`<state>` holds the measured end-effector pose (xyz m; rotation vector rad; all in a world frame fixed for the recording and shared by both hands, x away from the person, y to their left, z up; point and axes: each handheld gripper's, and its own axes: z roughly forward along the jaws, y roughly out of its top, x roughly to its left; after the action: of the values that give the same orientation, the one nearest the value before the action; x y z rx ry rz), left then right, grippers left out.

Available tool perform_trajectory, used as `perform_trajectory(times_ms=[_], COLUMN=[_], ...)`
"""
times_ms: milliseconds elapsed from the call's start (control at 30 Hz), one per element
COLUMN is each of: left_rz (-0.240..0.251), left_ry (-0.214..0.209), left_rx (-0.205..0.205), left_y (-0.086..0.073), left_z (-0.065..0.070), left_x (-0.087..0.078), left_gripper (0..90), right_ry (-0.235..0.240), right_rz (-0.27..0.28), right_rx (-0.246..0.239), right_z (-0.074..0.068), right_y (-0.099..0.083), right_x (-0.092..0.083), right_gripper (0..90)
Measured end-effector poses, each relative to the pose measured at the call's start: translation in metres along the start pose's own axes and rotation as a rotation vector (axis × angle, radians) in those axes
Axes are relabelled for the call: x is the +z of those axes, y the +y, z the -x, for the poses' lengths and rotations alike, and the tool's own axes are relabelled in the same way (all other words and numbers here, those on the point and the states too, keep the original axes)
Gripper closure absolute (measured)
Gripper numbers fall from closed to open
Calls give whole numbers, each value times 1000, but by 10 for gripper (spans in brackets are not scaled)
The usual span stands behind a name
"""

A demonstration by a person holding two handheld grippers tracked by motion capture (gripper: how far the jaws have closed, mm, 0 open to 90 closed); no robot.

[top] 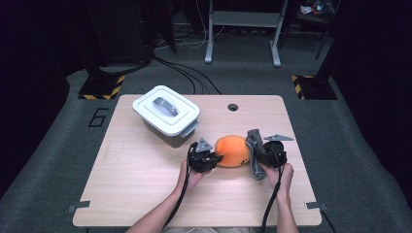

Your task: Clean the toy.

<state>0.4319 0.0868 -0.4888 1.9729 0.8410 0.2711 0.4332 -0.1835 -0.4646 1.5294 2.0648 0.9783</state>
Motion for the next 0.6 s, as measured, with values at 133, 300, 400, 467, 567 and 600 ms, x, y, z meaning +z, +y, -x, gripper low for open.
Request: perform_trajectory(times_ms=[133, 300, 400, 467, 567, 600], left_rz=[0, 2, 4, 2, 5, 5], left_ry=[2, 4, 5, 3, 6, 4], left_rx=[7, 8, 4, 5, 4, 3], left_y=[0, 0, 0, 0, 1, 1], left_z=[0, 1, 1, 1, 0, 0], left_x=[0, 1, 1, 1, 1, 0], left_gripper=[729, 729, 729, 729, 729, 729], right_ry=[-4, -28, -36, -33, -20, -18], right_rz=[-9, -77, -124, -163, -174, -175], right_rx=[9, 14, 6, 25, 30, 28], right_z=[0, 4, 8, 9, 12, 13], right_y=[-1, -1, -2, -4, -6, -6], right_x=[7, 20, 29, 35, 40, 38], right_gripper=[693, 693, 693, 691, 690, 690])
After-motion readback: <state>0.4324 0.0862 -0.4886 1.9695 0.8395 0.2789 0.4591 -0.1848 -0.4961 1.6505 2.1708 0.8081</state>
